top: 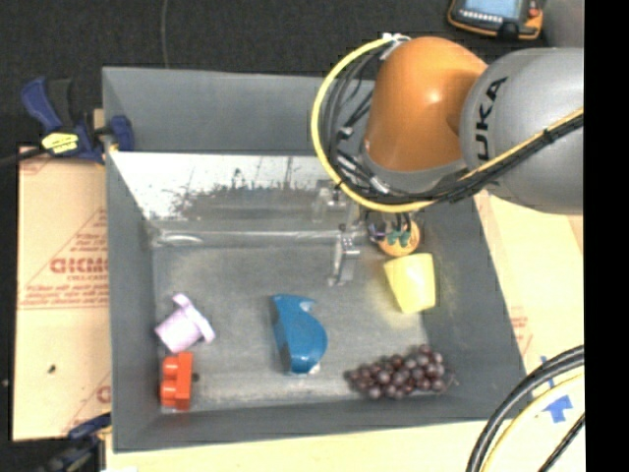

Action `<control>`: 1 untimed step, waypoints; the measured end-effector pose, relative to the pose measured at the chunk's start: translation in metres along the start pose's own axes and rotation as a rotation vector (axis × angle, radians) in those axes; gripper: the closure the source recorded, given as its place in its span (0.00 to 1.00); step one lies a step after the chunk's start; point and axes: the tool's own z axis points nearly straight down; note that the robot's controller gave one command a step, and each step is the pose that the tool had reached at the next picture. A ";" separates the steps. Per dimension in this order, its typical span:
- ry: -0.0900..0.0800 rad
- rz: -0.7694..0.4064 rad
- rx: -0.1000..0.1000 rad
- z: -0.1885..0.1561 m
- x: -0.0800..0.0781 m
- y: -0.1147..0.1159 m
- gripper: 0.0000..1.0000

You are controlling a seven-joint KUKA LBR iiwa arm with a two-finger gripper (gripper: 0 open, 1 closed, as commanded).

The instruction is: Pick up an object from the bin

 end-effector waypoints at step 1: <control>0.000 0.000 0.000 0.000 0.000 0.000 0.00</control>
Offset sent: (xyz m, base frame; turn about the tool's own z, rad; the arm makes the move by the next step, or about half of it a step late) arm -0.0887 -0.0483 -0.0625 -0.0392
